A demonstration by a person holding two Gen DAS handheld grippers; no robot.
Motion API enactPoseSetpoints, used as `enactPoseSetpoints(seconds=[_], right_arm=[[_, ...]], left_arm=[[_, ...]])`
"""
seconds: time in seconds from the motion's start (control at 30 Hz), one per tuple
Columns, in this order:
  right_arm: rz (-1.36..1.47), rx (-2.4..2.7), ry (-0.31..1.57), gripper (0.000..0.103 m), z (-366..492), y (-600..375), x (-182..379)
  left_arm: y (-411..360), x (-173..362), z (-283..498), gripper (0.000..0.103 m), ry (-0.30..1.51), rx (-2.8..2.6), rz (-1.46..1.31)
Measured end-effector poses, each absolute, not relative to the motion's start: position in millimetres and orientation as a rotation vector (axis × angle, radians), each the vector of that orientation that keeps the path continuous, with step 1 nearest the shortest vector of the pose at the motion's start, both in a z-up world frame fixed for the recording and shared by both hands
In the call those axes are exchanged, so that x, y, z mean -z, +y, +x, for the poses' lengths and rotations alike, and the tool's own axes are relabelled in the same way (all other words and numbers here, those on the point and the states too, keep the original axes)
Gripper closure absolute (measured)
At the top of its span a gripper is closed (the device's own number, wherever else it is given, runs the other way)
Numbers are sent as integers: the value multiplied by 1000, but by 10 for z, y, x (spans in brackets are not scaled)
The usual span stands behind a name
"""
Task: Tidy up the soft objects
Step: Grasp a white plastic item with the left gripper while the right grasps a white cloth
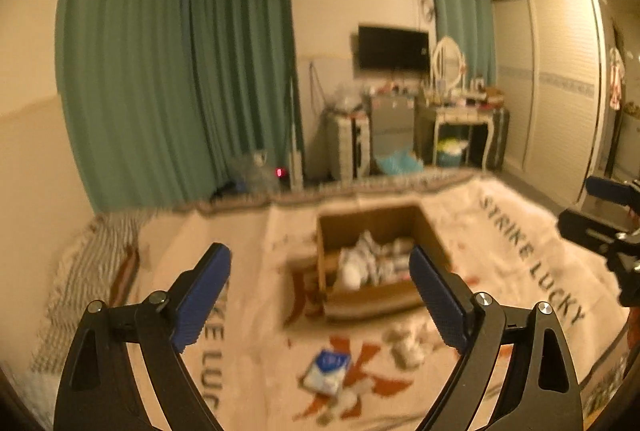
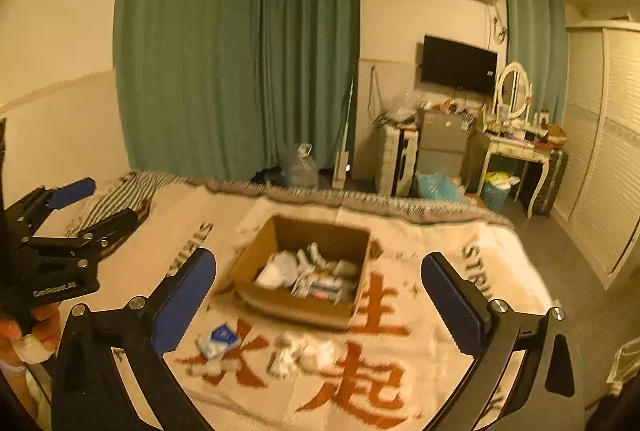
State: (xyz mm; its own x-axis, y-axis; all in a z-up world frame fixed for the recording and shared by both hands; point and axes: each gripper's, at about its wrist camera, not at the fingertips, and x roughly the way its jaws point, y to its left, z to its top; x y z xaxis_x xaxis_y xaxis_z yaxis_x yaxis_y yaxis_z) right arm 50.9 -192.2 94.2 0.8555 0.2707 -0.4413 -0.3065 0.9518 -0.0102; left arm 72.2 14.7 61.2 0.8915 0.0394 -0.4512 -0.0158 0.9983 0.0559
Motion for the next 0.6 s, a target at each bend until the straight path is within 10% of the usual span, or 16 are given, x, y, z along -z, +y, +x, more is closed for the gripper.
enactPoseSetpoints(seconds=[0.53, 0.6], right_arm=[[-137, -311, 717, 0, 956, -1508, 932], [-127, -322, 749, 2, 1026, -1467, 1092]], left_arm=[[208, 1171, 884, 13, 802, -56, 9], [184, 1343, 913, 27, 849, -40, 12]])
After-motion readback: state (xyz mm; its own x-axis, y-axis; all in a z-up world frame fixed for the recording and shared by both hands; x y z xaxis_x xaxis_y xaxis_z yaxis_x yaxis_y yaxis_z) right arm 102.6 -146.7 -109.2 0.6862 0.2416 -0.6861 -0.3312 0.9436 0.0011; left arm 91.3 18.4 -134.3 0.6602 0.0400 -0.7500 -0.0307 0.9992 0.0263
